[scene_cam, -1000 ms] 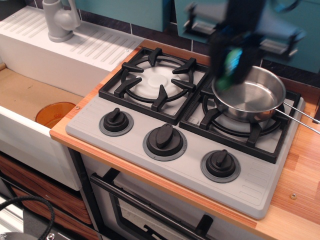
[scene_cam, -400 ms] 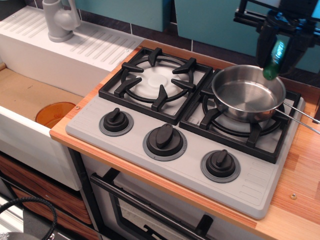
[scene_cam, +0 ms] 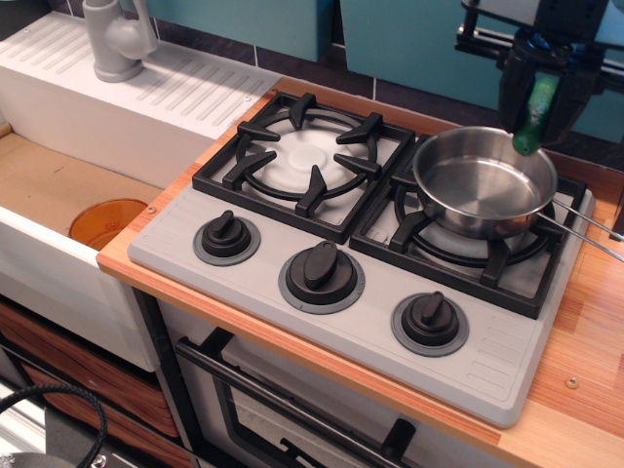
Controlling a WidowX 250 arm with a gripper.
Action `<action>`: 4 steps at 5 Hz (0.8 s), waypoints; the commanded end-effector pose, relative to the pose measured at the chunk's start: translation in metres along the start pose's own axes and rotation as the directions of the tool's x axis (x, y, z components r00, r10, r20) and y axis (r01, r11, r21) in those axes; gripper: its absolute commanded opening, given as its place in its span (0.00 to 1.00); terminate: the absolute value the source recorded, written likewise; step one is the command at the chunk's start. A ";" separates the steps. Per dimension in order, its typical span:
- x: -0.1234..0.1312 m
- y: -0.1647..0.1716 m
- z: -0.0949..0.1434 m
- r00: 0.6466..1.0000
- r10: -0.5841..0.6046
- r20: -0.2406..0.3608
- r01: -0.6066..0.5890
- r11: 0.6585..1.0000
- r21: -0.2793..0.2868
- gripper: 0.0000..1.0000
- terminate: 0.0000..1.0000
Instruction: Put pickle in pot or pan an put pot or pan on stove
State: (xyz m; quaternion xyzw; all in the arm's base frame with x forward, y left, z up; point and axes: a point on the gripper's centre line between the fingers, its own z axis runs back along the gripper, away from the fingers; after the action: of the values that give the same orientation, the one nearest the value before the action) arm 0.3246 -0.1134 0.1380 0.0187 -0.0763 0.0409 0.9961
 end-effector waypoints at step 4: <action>0.014 -0.013 -0.024 0.995 -0.007 0.101 0.011 0.999 -0.042 1.00 0.00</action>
State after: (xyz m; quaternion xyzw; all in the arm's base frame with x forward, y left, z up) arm 0.3332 -0.1206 0.1019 0.0079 -0.1052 0.0357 0.9938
